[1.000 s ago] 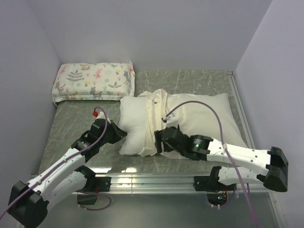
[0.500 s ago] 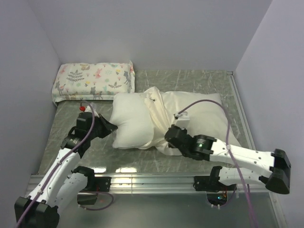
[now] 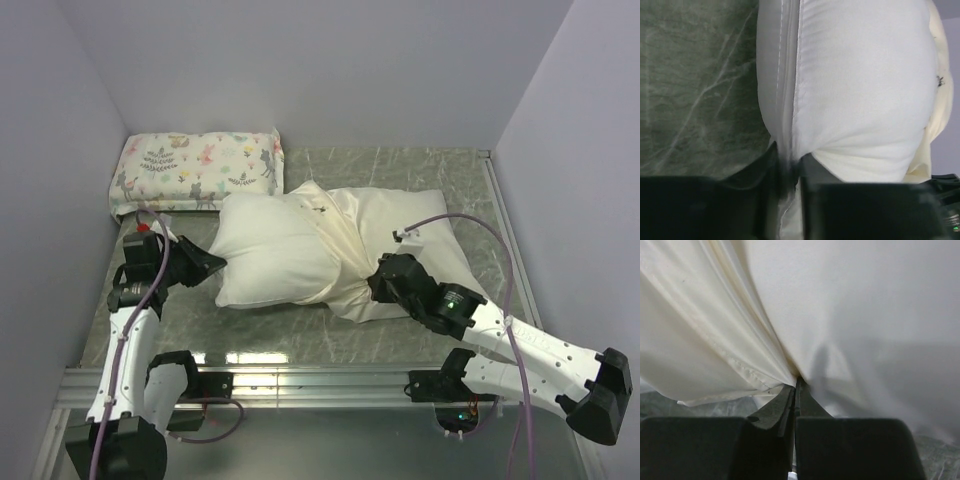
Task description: Remove the pillowcase from the pillow
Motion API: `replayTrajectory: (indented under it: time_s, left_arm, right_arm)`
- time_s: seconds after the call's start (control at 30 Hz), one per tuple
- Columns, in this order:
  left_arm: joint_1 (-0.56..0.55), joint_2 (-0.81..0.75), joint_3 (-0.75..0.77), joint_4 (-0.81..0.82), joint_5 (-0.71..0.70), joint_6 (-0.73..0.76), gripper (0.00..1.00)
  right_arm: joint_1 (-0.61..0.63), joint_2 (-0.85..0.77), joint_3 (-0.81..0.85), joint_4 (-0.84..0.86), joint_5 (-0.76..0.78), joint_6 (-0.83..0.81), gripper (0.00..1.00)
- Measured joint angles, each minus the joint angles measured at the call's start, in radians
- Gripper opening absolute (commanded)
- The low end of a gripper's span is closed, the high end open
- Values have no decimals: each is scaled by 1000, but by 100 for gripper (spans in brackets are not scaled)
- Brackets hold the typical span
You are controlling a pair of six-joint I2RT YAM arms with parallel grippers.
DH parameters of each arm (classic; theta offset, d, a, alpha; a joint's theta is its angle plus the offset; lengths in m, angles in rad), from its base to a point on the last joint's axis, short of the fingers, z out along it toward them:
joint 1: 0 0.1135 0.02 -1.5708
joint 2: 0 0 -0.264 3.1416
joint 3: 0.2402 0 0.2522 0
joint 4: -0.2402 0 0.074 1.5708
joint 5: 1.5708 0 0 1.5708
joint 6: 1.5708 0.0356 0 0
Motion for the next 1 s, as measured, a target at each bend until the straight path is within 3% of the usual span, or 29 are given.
replayTrajectory:
  time_s: [0.07,0.17,0.3,0.4,0.57,0.6,0.7,0.93,1.0]
  left_arm:
    - [9,-13,9,-21,-11,24,59]
    - [31,-62,68,-59,-77,56,77]
    - [31,-119,204,-64,-137,87,81]
    - [-34,-116,274,-37,-185,92,83]
    - [-396,26,299,3,-347,86,89]
    - [-467,69,300,13,-369,86,98]
    - [-587,193,298,32,-425,83,99]
    - [-682,326,260,117,-508,89,98]
    - [-696,352,219,173,-522,78,73]
  right_arm:
    - [4,-1,-7,9,-32,-30,4]
    - [26,-1,-8,6,-62,-78,5]
    - [52,7,-8,-15,-76,-119,4]
    - [65,35,-6,-16,-76,-128,4]
    - [74,77,-6,-13,-79,-128,3]
    - [75,80,-6,-12,-79,-128,3]
    - [76,88,-6,-10,-79,-128,4]
    - [76,129,-6,11,-83,-129,3]
    - [76,144,-6,14,-87,-130,7]
